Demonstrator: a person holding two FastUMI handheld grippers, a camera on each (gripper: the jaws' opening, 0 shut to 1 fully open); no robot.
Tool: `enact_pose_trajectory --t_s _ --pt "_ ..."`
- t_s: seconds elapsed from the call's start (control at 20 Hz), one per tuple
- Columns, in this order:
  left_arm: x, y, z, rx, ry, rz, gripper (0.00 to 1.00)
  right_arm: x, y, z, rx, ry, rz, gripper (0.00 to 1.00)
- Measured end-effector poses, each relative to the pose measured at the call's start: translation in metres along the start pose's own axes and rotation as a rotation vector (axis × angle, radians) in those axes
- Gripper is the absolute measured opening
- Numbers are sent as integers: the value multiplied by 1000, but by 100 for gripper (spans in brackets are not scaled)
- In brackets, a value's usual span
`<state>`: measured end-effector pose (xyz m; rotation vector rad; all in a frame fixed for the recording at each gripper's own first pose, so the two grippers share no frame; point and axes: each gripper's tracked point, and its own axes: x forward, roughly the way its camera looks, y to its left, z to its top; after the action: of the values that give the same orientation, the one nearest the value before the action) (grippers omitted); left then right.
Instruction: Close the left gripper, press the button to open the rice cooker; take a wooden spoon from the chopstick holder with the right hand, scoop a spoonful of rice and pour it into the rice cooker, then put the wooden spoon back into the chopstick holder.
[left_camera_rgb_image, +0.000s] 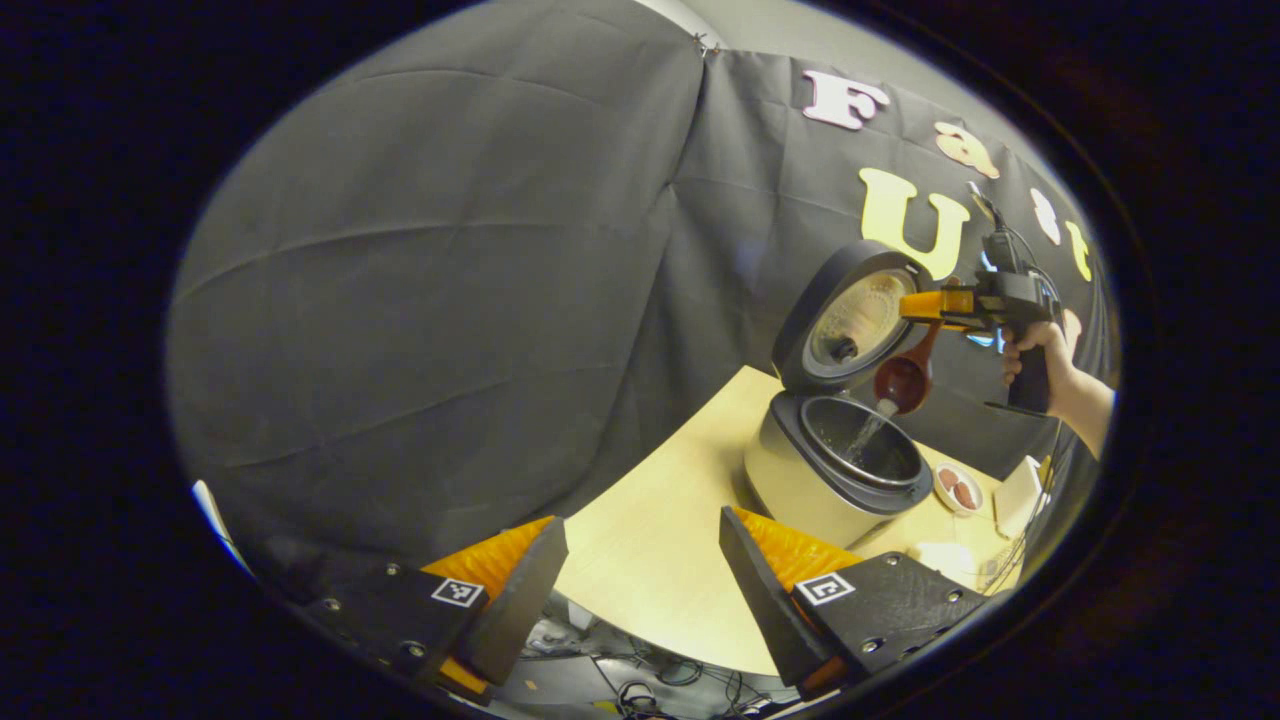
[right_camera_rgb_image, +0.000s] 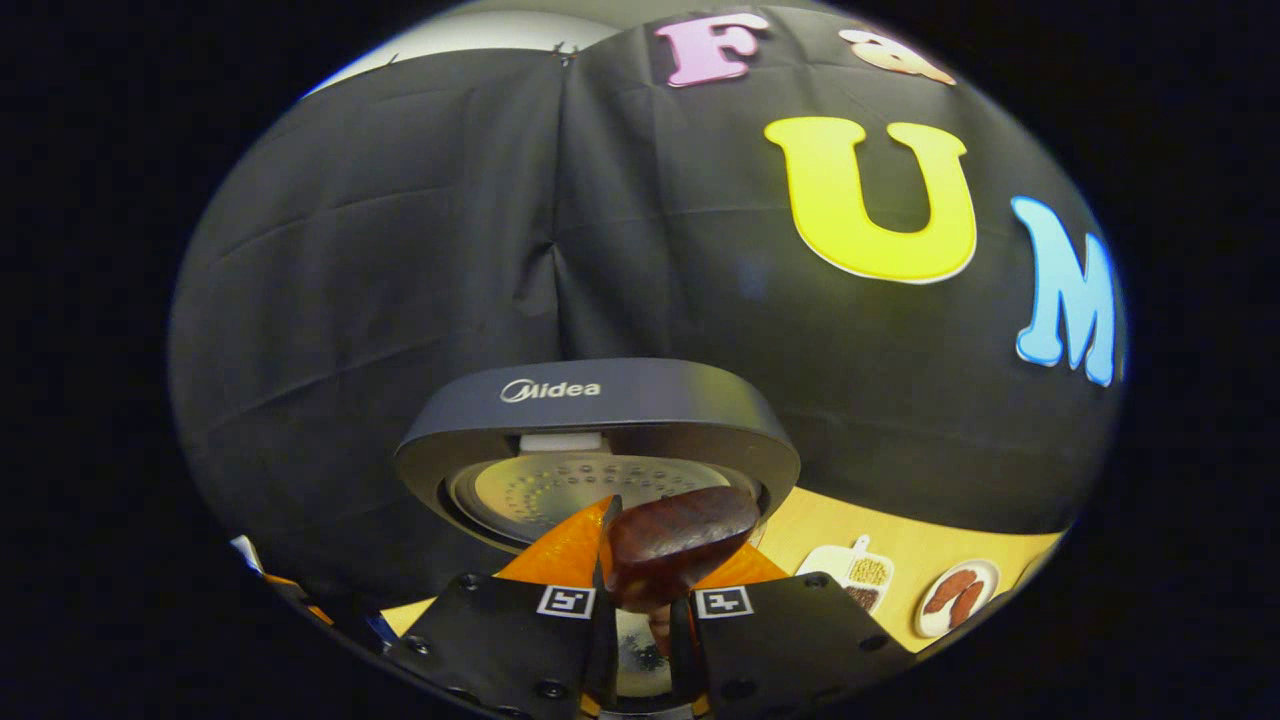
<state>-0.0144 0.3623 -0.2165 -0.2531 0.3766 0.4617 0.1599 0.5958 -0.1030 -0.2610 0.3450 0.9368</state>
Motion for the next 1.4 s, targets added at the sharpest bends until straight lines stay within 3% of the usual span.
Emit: enact_pose_trajectory --t_s 0.2,0.4,0.6,0.9,1.05,1.1,1.25,1.4 --pt "-1 2 0 11 0 2 97 -7 13 -3 -144 -33 19 23" --pt "-4 -2 1 21 -6 3 97 -19 25 1 -169 -103 48 19" --pt "-4 -13 0 25 -2 -18 97 -29 27 4 -188 -116 46 23" --pt "0 -47 7 78 -33 -77 97 -86 9 10 -202 -144 -20 22" --pt "7 -86 19 150 -68 -146 97 -128 -19 17 -158 -181 -68 19" --pt "9 -101 21 162 -72 -175 97 -142 -32 17 -145 -187 -93 22" --pt "13 -152 23 178 -75 -269 97 -190 -75 12 -83 -208 -180 19" --pt "12 -202 18 220 -65 -355 97 -234 -128 -5 -11 -215 -288 22"
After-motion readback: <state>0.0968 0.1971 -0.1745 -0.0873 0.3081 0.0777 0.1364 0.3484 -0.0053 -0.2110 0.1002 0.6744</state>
